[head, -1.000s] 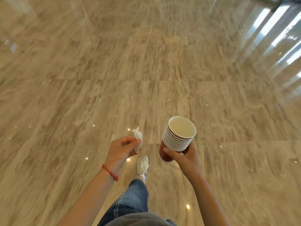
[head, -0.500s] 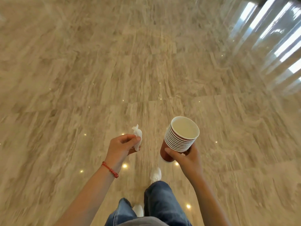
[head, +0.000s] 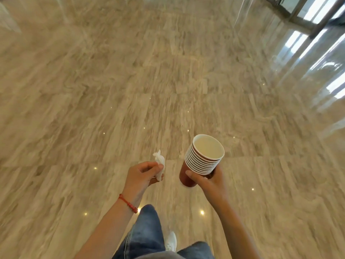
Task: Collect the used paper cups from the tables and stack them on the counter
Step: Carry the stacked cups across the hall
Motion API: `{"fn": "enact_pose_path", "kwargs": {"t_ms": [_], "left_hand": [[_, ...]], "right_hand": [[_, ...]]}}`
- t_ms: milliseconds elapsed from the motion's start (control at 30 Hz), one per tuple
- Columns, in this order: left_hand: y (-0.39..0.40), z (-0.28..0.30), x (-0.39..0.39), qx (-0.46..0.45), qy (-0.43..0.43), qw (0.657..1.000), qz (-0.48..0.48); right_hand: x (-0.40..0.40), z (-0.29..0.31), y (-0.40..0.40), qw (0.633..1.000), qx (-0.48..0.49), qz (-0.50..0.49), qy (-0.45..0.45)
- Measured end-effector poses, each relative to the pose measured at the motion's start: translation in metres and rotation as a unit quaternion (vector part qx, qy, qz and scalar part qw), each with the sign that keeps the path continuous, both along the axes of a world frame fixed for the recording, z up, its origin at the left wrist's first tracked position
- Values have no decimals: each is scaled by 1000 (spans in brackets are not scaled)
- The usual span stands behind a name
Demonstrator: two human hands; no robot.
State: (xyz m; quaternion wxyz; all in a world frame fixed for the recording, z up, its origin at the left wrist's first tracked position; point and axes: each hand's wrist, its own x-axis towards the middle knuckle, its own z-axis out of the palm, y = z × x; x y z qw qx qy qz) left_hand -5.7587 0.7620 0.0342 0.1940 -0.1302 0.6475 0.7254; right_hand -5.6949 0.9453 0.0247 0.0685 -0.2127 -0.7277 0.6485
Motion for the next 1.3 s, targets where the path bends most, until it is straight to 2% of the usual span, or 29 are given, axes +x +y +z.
{"fn": "enact_pose_path", "kwargs": {"t_ms": [300,567,900,1300], "left_hand": [[64,-10,-235,5,9,1000,15],[117,5,-460,-17,19,999,-29],[207,-14,-674,-14,-13,999,-27],[310,17,-958,2,10,1000,8]], "right_hand": [[-224,-16,62,1000,-1,2,0],[-436,0,111,1000,-18,-4,-11],[-654,-15,203,1000,-13,-17,-2],[-958,12,321,1000,4,8,21]]}}
